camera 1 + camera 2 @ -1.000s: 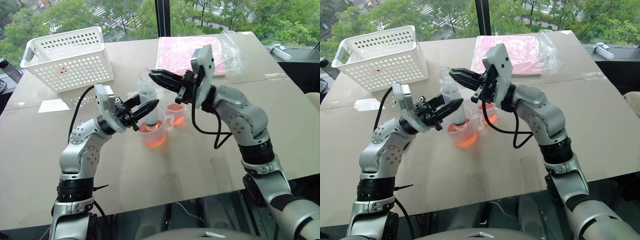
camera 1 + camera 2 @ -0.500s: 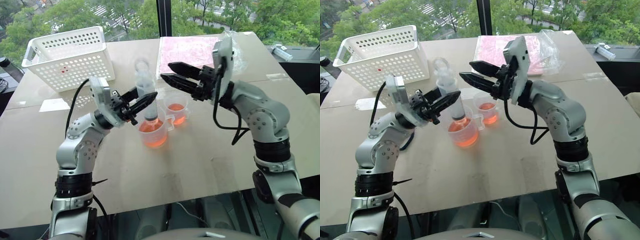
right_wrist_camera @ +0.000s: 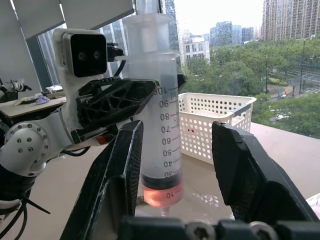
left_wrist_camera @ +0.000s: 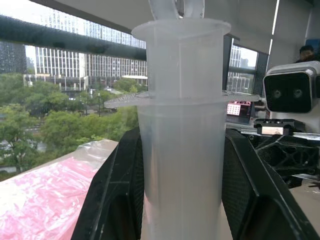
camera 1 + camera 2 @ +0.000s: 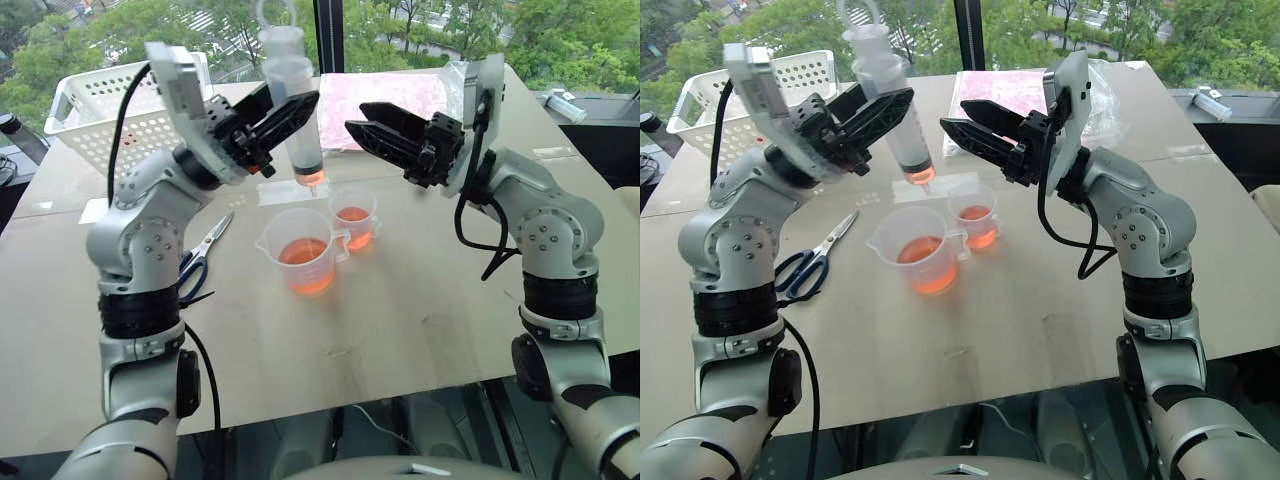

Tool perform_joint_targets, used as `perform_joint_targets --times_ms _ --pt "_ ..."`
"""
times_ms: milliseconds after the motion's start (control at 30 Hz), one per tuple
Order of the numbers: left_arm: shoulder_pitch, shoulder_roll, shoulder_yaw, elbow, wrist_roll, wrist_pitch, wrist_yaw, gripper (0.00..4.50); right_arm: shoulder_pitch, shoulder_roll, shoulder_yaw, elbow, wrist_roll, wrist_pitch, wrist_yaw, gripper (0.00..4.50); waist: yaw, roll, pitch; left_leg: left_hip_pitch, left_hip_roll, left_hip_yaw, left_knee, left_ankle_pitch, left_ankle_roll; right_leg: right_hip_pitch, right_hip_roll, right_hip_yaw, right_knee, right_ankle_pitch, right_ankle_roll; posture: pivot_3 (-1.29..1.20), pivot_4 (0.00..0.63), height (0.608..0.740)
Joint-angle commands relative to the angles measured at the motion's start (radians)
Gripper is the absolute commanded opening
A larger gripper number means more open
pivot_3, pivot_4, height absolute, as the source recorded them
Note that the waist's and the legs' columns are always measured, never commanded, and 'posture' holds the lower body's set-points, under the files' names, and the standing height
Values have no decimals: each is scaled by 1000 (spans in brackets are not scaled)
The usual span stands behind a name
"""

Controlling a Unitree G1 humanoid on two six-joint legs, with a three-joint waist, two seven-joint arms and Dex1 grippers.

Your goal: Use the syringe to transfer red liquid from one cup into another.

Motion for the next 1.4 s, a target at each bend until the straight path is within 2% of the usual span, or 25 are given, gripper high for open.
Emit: perform_joint_targets --times_ms 33,267,433,833,1167,1200,1300,1367,1400 --pt "-29 -43 -22 48 41 -59 -11 1420 -26 2 -38 -16 12 -29 -18 2293 -3 0 0 0 0 0 0 0 0 0 0 0 0 0 0 0 150 740" --pt "-45 -126 -53 163 116 -179 -59 1420 -30 -13 -48 -7 -5 -45 -32 2293 -3 0 0 0 0 1 -1 0 0 -1 0 1 0 0 0 0 150 740" --pt "-35 -151 -77 199 150 -227 -108 1420 -52 -27 -52 4 -34 -57 -59 2293 -3 0 0 -1 0 1 -1 0 0 -2 0 1 0 0 0 0 150 740" --pt "-20 -170 -97 234 203 -290 -163 1420 -187 -21 23 41 -134 -43 -110 2293 -3 0 0 -1 0 1 -1 0 0 -2 0 1 0 0 0 0 150 740" --pt "-24 -188 -98 243 217 -311 -158 1420 -172 -34 59 42 -146 22 -87 2293 -3 0 0 -1 0 0 -1 0 0 -2 0 1 0 0 0 0 150 740" --pt "-24 -191 -96 243 214 -310 -157 1420 -173 -34 57 49 -152 27 -94 2066 -5 0 0 -1 0 0 -1 0 0 -2 0 1 0 0 0 0 150 740" --pt "-22 -191 -100 245 217 -314 -162 1420 -179 -25 44 64 -161 25 -115 1018 -4 0 0 -1 0 0 -1 0 0 -2 0 1 0 0 0 0 150 740" --pt "-21 -191 -100 245 218 -314 -163 1420 -182 -20 39 65 -159 23 -119 33 -4 0 0 -1 0 0 -1 0 0 -2 0 1 1 0 0 0 150 740" --pt "-20 -191 -100 244 219 -315 -166 1420 -184 -14 34 65 -155 24 -123 33 -4 0 0 -1 0 0 -1 0 0 -2 0 1 1 0 0 0 150 740"
